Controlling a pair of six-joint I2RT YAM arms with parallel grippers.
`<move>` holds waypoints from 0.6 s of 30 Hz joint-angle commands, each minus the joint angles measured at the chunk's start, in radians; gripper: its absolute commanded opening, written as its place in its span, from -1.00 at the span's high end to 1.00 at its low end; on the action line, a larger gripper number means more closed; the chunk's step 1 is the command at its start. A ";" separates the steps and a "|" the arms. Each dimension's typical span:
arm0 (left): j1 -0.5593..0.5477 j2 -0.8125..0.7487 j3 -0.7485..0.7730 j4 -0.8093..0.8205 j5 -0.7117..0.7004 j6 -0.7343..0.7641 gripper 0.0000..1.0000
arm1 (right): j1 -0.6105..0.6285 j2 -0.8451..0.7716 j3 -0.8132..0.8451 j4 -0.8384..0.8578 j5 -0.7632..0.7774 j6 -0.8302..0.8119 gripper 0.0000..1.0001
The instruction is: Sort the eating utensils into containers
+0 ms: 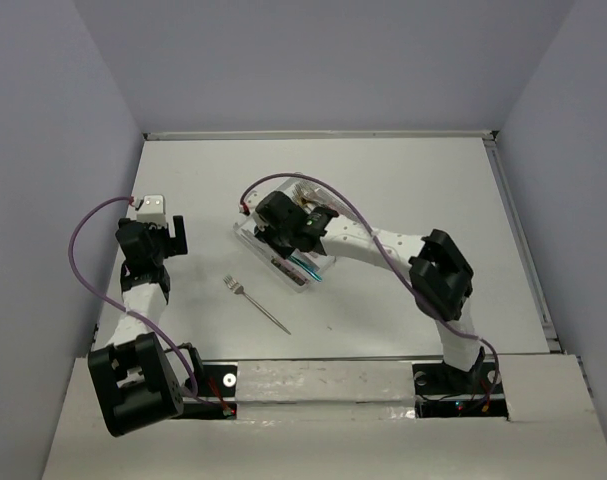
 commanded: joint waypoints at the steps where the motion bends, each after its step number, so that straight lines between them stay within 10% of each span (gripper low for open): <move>1: 0.005 -0.001 0.030 0.032 -0.002 0.010 -0.98 | -0.058 0.064 0.125 0.048 0.023 -0.058 1.00; 18: 0.005 0.032 0.052 0.016 -0.004 0.010 -0.98 | -0.135 0.258 0.273 0.045 -0.024 -0.118 1.00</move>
